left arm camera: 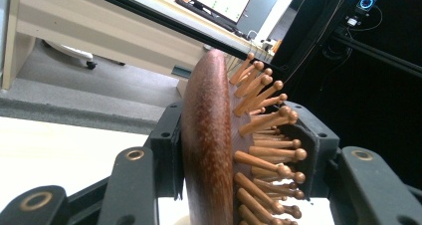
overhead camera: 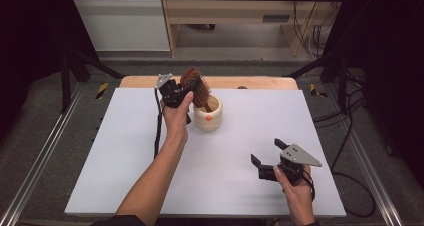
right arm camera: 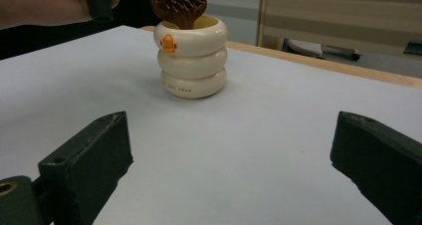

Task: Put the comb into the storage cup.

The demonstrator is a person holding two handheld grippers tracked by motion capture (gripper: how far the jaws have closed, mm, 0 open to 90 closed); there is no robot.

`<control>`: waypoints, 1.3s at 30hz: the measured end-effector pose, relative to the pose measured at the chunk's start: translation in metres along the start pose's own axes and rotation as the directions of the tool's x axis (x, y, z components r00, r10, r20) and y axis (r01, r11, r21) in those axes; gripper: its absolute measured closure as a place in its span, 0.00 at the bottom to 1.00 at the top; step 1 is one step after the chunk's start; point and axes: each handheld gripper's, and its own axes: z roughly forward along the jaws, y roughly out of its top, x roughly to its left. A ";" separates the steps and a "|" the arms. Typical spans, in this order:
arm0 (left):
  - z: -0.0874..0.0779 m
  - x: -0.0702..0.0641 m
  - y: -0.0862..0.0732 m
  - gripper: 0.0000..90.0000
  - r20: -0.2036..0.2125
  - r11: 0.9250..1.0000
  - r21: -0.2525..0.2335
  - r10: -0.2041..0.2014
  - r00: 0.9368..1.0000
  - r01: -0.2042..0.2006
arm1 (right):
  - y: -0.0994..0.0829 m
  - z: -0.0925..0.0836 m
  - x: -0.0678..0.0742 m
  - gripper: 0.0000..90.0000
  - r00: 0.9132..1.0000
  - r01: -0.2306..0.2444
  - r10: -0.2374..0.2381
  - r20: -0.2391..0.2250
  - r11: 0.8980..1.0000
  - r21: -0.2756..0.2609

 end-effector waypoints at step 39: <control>-0.002 0.009 -0.001 0.48 -0.003 1.000 0.007 -0.006 1.000 0.006 | -0.001 0.001 0.000 0.04 1.000 0.000 0.000 -0.008 1.000 0.005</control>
